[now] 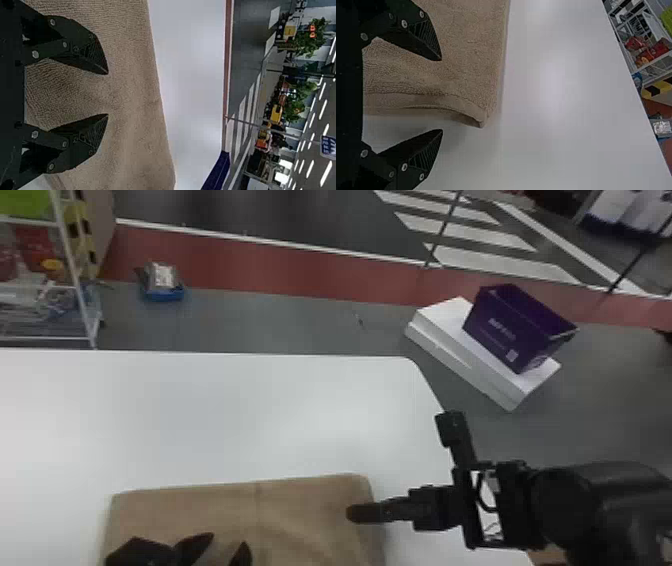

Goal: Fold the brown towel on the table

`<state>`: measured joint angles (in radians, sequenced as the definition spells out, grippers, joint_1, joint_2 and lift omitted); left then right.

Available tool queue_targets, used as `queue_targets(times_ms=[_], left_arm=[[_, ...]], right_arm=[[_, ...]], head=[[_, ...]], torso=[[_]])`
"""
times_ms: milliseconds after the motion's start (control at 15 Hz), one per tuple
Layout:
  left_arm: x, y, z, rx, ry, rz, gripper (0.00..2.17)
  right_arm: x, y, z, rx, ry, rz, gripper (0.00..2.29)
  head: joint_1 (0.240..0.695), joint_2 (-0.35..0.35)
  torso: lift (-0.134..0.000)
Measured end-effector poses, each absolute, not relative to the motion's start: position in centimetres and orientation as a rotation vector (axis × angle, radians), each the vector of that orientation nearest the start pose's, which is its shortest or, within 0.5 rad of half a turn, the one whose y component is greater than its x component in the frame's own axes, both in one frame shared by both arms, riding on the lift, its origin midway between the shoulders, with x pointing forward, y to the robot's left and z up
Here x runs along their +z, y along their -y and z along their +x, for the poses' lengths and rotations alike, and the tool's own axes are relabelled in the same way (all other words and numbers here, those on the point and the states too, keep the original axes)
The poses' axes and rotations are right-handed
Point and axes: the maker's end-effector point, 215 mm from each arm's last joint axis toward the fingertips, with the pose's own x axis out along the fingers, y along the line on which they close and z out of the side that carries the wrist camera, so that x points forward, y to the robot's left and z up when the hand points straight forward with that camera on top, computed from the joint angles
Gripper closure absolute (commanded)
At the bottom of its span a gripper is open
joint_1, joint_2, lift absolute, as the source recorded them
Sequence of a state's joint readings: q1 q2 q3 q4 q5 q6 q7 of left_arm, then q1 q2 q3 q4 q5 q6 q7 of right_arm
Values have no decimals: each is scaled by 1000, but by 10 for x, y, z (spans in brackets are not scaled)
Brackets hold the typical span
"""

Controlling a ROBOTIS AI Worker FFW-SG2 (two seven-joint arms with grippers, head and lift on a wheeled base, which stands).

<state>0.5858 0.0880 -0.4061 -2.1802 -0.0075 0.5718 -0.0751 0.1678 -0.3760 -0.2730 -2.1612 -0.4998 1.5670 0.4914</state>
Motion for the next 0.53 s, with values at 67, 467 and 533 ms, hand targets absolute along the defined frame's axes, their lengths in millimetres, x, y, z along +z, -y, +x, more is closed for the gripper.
queue_targets(times_ms=[67, 467, 533], left_arm=[[-454, -4, 325, -489, -556, -56, 603], [-450, -1, 324, -501, -542, -63, 603], [-451, -2, 323, -500, -542, -62, 603]], right_arm=[[-439, 252, 357, 479, -1069, 292, 66], [-444, 237, 344, 485, -1073, 310, 93], [-445, 236, 346, 482, -1073, 314, 127]], head=[[695, -350], [695, -350], [695, -350]], torso=[[-124], [-124], [-124]])
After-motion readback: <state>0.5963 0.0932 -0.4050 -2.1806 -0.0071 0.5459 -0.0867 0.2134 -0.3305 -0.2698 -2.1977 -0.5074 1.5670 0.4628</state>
